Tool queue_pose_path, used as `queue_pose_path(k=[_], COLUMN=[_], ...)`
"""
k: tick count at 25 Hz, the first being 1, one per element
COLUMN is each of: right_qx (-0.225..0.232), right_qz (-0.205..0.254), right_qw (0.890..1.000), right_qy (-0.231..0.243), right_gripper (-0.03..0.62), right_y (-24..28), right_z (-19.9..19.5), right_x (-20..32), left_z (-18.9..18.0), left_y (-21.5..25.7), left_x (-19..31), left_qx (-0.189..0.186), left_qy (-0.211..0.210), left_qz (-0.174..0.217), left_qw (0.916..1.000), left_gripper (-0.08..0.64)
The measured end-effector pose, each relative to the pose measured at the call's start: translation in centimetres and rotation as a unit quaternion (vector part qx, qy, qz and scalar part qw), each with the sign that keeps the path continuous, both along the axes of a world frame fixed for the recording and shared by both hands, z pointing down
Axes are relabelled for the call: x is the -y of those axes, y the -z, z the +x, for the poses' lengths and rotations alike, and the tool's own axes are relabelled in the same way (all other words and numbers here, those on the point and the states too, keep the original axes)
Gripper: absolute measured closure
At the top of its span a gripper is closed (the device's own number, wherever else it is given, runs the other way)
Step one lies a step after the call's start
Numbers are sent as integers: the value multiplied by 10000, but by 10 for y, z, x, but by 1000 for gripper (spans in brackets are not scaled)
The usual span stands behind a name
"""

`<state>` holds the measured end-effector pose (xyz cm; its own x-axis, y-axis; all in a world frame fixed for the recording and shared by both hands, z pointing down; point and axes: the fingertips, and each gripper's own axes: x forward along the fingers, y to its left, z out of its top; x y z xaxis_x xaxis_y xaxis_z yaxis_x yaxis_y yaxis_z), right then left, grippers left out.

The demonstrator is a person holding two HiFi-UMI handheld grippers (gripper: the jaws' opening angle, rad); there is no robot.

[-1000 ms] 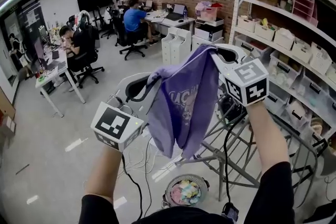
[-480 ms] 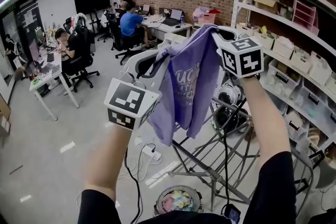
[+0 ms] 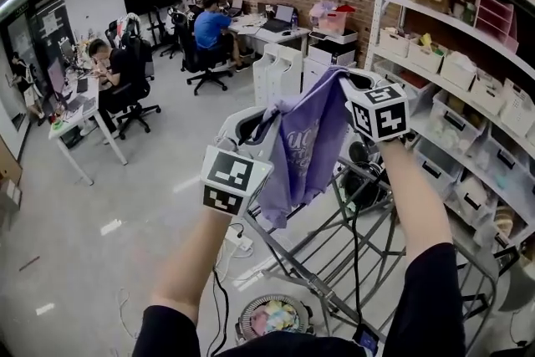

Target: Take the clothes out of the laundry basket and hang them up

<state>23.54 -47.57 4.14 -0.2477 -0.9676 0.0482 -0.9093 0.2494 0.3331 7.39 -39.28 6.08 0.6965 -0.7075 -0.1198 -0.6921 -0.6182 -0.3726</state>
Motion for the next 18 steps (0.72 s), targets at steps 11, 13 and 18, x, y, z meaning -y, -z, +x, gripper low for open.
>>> queue_pose_path(k=[11, 13, 18], right_qx=[-300, -410, -523], right_qz=[-617, -783, -1240], right_qw=[9973, 9957, 9906], right_qy=[-251, -286, -243], right_gripper=[568, 568, 568], right_y=[-92, -114, -174], right_z=[51, 59, 75], right_x=[6, 4, -13], left_z=[47, 54, 70], left_y=[-80, -101, -157], left_x=[7, 5, -9], left_qx=[455, 534, 712], left_qy=[2, -21, -169], left_qz=[-655, -837, -1356], left_qw=[9968, 9951, 9880], left_gripper=[523, 525, 525])
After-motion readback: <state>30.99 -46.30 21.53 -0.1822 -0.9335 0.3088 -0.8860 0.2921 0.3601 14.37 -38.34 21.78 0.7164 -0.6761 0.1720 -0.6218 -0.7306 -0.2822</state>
